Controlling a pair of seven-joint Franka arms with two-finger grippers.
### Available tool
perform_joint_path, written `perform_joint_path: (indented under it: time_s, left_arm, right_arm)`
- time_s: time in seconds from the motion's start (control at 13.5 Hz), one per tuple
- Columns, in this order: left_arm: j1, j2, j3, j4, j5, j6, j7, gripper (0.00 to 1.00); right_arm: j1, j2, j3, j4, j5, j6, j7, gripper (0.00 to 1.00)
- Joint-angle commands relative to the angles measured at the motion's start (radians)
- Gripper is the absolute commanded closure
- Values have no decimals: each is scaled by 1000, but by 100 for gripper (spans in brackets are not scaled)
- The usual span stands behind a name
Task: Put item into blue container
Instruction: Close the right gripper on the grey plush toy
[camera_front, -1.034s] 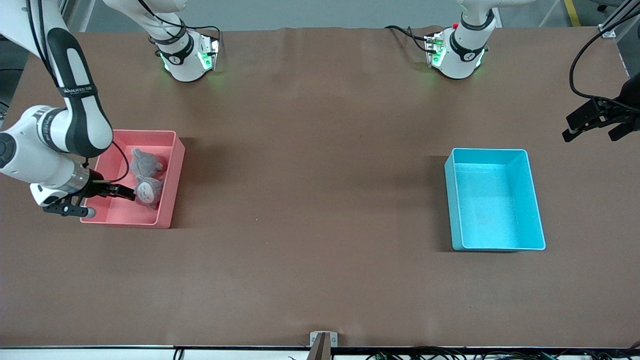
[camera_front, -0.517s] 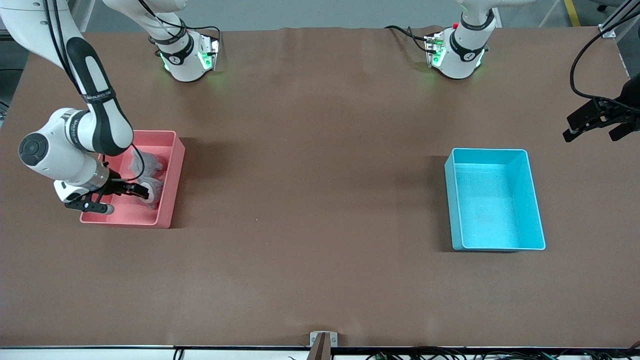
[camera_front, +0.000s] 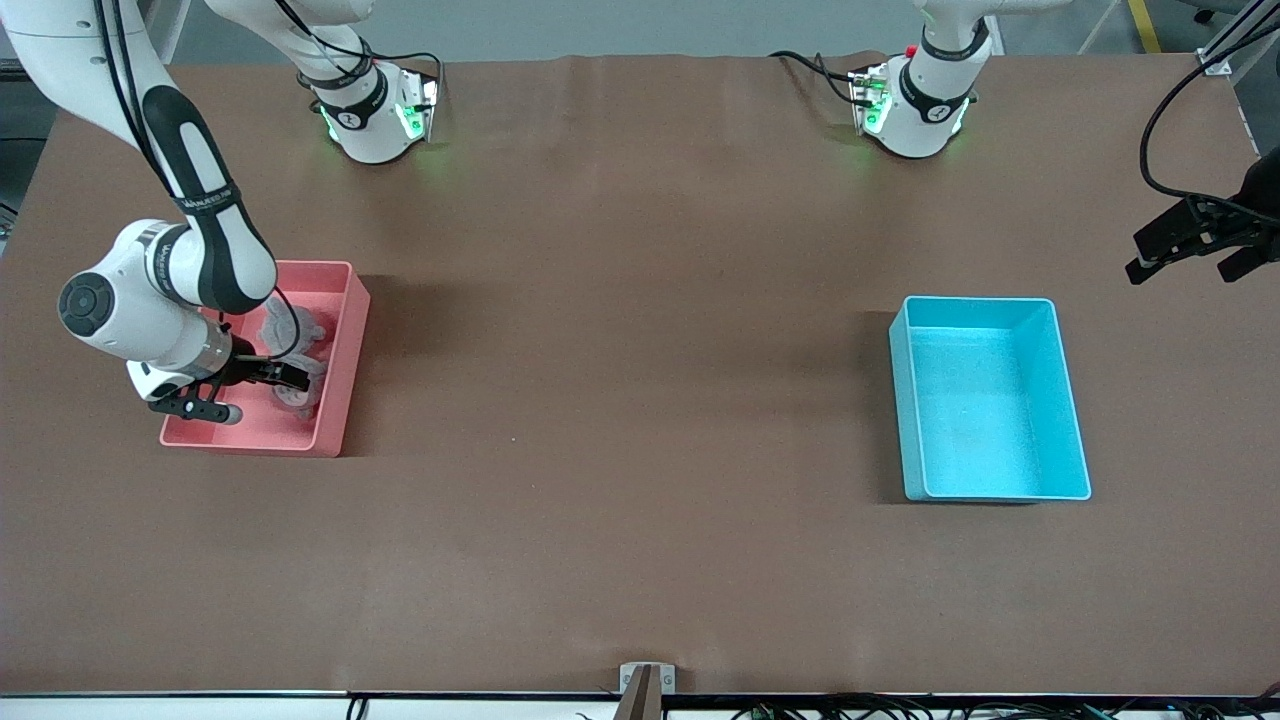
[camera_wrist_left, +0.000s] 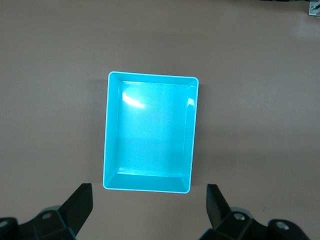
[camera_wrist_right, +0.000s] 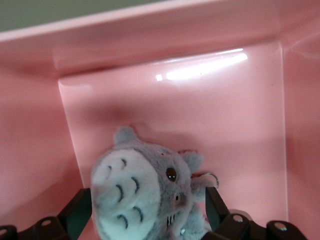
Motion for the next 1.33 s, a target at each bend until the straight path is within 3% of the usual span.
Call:
perform_joint_path:
  time_s: [0.0, 0.3, 0.44, 1.03, 1.26]
  left_arm:
    - [6, -1, -5, 9, 15, -14, 1, 0]
    - [6, 0, -5, 9, 15, -14, 1, 0]
    - [6, 0, -5, 9, 15, -14, 1, 0]
    - [6, 0, -5, 9, 15, -14, 1, 0]
    - [6, 0, -5, 9, 15, -14, 1, 0]
  right_arm:
    - [4, -9, 1, -27, 18, 14, 9, 0]
    - [4, -9, 2, -33, 18, 14, 9, 0]
    - [4, -9, 2, -33, 18, 13, 9, 5]
    - [11, -9, 2, -31, 18, 2, 10, 66]
    - [11, -9, 2, -31, 18, 2, 10, 83]
